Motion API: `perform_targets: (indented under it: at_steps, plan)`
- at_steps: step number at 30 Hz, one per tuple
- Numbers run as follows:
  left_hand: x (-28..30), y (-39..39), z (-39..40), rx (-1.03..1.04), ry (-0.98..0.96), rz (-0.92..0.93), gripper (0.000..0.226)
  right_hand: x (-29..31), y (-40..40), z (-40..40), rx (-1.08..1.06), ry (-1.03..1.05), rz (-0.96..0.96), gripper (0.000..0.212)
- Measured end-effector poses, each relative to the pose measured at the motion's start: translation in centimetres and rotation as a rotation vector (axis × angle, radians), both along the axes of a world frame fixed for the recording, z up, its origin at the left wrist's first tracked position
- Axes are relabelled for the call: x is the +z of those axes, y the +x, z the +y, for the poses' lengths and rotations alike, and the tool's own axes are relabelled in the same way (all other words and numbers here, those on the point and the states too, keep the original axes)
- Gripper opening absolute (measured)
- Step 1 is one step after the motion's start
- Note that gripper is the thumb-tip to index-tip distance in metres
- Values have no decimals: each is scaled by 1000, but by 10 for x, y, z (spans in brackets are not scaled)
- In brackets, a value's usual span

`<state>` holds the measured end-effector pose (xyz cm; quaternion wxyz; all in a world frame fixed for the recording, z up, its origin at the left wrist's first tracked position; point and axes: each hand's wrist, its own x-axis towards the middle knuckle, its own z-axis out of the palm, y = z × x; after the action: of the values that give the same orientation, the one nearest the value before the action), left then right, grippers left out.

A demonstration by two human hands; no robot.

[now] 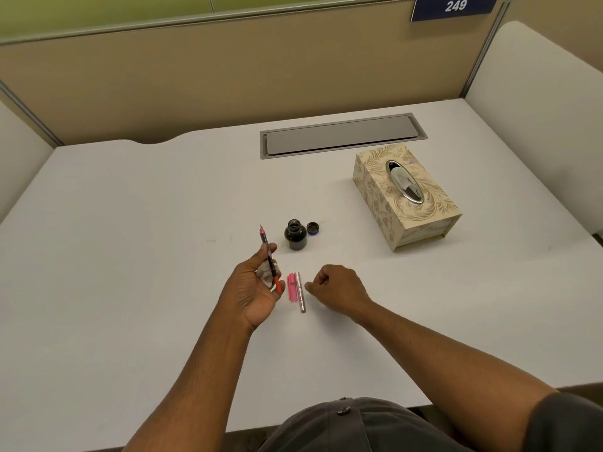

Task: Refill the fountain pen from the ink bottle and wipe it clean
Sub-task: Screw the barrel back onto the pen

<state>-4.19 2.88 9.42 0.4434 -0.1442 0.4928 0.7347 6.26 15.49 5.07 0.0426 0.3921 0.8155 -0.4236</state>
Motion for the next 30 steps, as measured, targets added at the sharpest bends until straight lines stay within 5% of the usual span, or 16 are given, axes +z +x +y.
perform_targets:
  at_steps: [19, 26, 30]
  plan:
    - [1, 8, -2, 5, -53, -4, 13, 1, -9, -12, 91, 333, -207, 16]
    - [7, 8, 5, 56, 36, -49, 13, 24, 18, -18, -1, 54, 231, 14]
    - [8, 7, 11, 74, 17, -39, 14, 26, 28, -26, 62, -58, 262, 15]
